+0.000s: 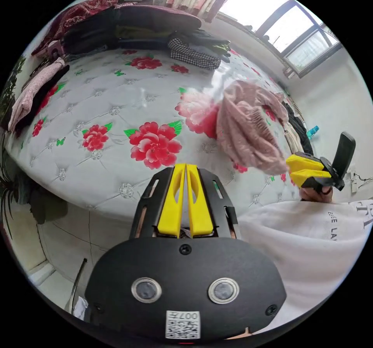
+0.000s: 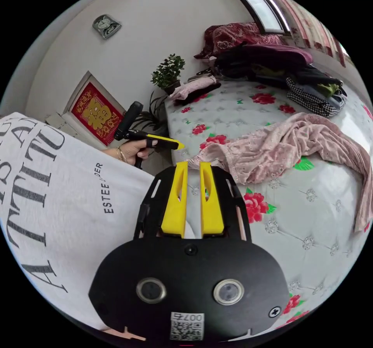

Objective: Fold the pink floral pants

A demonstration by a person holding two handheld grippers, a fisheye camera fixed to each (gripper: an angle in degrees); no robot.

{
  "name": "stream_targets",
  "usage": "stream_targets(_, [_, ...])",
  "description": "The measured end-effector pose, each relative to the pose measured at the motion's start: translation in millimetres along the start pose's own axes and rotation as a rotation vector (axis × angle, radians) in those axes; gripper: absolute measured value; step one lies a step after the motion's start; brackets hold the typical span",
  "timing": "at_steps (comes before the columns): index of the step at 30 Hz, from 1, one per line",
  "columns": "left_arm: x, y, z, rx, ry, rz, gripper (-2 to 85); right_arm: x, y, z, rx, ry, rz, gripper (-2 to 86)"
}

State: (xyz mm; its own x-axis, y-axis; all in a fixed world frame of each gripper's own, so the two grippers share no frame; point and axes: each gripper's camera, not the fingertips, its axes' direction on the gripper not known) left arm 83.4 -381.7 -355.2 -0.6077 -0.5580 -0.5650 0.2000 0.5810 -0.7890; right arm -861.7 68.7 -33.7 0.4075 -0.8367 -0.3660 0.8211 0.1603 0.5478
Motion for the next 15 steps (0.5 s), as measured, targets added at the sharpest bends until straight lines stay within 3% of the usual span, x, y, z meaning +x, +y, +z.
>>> stream_targets(7, [-45.2,31.9,-17.2,0.056,0.055,-0.024,8.6,59.5,31.6,-7.3,0.043,0.133,0.321,6.3])
stream_targets(15, [30.4,-45.7,45.7,-0.026,0.138,0.417,9.1,101.7,10.5,-36.0,0.084,0.459,0.493,7.7])
